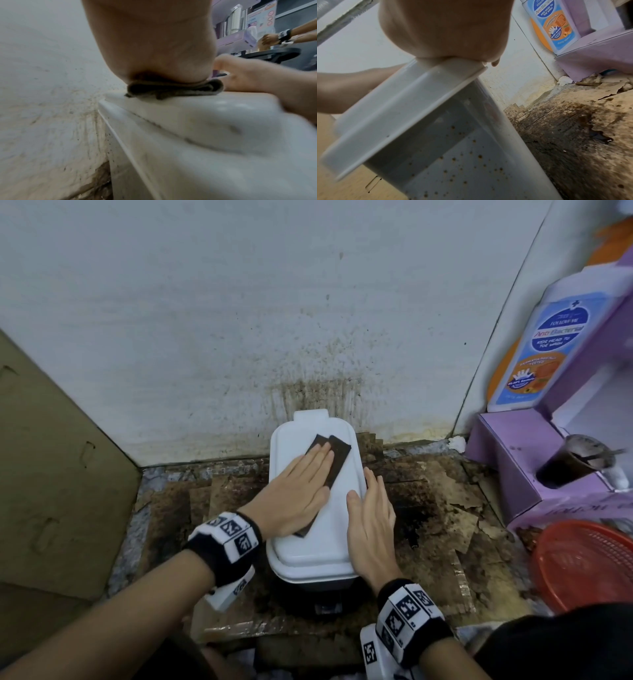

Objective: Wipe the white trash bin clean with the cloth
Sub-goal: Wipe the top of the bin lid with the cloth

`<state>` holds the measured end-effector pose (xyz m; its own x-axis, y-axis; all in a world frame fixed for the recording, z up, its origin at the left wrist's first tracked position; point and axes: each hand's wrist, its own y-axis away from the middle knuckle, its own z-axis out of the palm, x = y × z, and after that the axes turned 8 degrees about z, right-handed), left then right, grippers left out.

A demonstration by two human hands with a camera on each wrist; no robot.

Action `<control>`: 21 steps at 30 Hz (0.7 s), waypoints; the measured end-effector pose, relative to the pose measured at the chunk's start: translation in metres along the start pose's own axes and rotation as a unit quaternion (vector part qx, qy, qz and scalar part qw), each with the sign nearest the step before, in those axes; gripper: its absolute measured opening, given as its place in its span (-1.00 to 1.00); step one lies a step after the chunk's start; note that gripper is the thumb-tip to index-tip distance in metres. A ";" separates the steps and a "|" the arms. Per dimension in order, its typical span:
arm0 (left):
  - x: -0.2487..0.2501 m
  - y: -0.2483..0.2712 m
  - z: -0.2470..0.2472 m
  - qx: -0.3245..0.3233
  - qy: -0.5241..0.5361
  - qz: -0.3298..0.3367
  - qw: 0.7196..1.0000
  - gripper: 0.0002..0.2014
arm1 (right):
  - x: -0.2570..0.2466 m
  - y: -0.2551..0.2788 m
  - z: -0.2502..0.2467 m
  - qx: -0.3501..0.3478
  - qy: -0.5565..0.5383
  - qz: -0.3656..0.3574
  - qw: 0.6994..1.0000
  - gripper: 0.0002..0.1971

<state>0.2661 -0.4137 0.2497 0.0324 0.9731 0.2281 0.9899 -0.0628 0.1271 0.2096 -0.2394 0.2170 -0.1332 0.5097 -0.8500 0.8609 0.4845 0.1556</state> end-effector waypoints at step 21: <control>0.057 0.007 0.017 0.023 0.125 -0.088 0.988 -0.35 | 0.002 -0.001 -0.003 -0.015 -0.032 -0.001 0.999 -0.30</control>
<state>0.2773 -0.3548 0.2468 -0.1703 0.8822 0.4390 0.9825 0.1182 0.1437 0.2068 -0.2367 0.2170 -0.1024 0.4633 -0.8803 0.8457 0.5064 0.1682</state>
